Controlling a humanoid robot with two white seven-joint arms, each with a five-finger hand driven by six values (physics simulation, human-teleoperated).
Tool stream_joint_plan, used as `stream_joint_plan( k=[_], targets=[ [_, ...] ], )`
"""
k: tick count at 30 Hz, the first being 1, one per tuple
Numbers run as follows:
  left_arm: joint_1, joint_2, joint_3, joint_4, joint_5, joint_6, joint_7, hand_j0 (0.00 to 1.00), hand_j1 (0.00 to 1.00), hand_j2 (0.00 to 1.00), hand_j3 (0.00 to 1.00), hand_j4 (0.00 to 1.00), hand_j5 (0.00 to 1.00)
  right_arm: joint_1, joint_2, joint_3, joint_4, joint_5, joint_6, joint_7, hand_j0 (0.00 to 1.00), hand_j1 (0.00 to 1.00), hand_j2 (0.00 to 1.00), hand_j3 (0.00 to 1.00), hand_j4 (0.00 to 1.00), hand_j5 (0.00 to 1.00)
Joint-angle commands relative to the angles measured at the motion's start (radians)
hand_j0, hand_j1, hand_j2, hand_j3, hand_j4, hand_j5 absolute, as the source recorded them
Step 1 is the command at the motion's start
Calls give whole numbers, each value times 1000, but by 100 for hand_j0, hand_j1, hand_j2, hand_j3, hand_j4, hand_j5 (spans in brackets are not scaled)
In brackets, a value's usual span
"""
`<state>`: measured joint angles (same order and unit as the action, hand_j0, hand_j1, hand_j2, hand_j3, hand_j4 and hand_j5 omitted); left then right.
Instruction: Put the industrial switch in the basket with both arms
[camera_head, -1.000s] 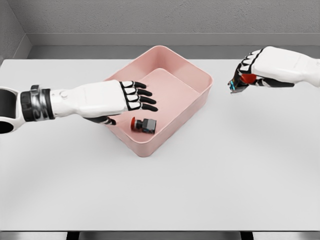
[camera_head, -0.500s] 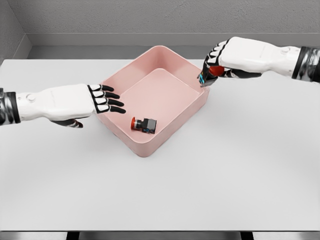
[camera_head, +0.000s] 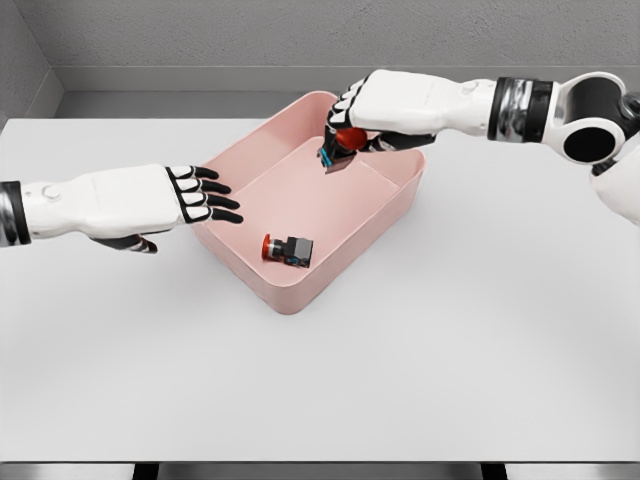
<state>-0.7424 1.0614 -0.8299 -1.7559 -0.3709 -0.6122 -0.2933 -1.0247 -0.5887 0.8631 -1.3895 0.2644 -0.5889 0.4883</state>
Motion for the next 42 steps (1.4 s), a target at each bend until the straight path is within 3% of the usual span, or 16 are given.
stream_joint_plan(
  k=[1,10,12,13,14,15,25,34,42],
  targets=[
    [0,2,0,1,6,1,0,100,100,100,100,100,100,0,32,20,24,-7,4,0,51,51,51,51,51,51],
    [2,3,0,-1,6,1,0,100,100,100,100,100,100,-35,108,68,104,44,3,0,51,51,51,51,51,51],
    [2,3,0,-1,6,1,3,100,100,100,100,100,100,-40,119,68,119,55,4,-2,55,55,55,55,55,55],
    [2,3,0,-1,6,1,3,100,100,100,100,100,100,-43,119,68,119,55,6,-2,62,62,62,62,62,62],
    [2,3,0,-1,6,1,3,100,100,100,100,100,100,-43,119,68,129,53,21,-4,88,88,88,88,88,88],
    [2,3,0,-1,6,1,3,100,100,100,100,100,100,-43,121,68,129,53,41,-5,100,100,100,100,100,100],
    [2,3,-2,1,6,1,3,100,100,100,100,100,100,-48,115,66,121,53,32,0,100,100,100,100,100,100],
    [0,3,0,1,7,1,6,100,100,100,100,100,100,-29,-65,56,113,30,11,-10,100,100,100,100,100,100],
    [2,3,0,1,6,1,6,100,100,100,100,100,100,46,-206,17,115,-31,9,-37,100,100,100,100,100,100]
  ],
)
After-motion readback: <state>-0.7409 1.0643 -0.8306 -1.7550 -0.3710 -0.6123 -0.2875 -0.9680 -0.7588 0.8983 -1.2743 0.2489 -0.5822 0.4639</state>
